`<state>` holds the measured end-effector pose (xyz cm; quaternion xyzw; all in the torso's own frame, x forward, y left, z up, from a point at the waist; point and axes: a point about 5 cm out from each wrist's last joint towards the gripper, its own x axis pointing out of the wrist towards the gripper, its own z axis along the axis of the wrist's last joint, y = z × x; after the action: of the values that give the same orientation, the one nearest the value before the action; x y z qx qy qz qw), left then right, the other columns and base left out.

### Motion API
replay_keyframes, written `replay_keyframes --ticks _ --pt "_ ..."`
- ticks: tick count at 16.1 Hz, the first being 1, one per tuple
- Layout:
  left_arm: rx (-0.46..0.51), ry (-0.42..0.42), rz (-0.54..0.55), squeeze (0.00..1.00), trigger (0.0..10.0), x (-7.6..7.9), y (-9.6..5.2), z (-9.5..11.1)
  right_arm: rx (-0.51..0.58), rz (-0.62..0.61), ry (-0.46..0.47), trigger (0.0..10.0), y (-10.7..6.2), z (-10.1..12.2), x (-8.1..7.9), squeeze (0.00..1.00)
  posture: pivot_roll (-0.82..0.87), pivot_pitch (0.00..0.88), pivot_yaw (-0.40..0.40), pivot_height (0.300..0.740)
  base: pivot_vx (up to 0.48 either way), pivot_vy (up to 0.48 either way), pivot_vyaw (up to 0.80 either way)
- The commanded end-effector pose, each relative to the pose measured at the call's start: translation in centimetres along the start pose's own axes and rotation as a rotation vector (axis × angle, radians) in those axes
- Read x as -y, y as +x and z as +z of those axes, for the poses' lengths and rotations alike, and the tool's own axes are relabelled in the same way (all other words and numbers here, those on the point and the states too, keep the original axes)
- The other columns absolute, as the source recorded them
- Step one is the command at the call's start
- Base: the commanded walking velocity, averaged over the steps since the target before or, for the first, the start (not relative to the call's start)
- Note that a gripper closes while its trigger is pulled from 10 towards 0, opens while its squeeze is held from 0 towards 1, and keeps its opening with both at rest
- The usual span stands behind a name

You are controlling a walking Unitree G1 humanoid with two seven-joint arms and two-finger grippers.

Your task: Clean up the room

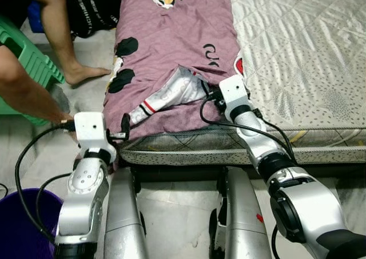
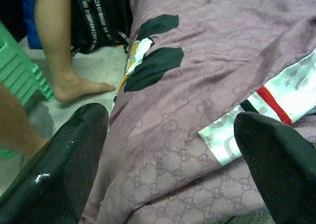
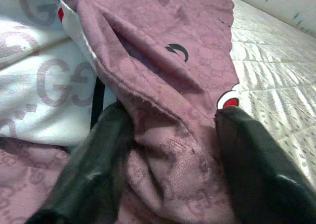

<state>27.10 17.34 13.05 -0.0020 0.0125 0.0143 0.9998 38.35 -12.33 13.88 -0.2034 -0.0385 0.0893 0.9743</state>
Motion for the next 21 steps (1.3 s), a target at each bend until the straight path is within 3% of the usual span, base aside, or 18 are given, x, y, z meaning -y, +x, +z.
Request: replay_keyframes --ticks 1,6,11,16,21 --pt "-0.019 0.005 -0.005 0.00 10.0 -0.4 -0.1 -0.5 -0.022 -0.006 0.014 0.0 -0.4 -0.8 0.1 0.00 0.12 0.177 0.037 0.507 0.000 0.000 0.00" --pt "-0.091 -0.055 0.040 0.00 10.0 -1.0 -0.5 -1.7 -0.020 0.009 0.021 0.0 -0.4 -0.8 -0.1 0.00 0.13 0.172 0.027 0.507 0.000 0.000 0.00" --pt "-0.111 -0.076 -0.051 0.00 10.0 0.1 -0.6 -2.0 -0.018 0.017 0.032 0.0 -0.4 -0.8 -0.3 0.00 0.12 0.175 0.032 0.507 0.000 0.000 0.00" --pt "-0.116 -0.077 -0.069 0.00 10.0 0.5 -0.2 -2.0 -0.029 0.013 0.053 0.0 -0.7 -1.3 0.2 0.00 0.11 0.179 0.040 0.507 0.000 0.000 0.00" --pt "-0.098 -0.068 -0.057 0.00 10.0 0.2 0.1 -1.6 -0.025 0.021 0.202 0.0 -1.5 -2.3 1.0 0.00 0.11 0.179 0.039 0.507 0.000 0.000 0.00"
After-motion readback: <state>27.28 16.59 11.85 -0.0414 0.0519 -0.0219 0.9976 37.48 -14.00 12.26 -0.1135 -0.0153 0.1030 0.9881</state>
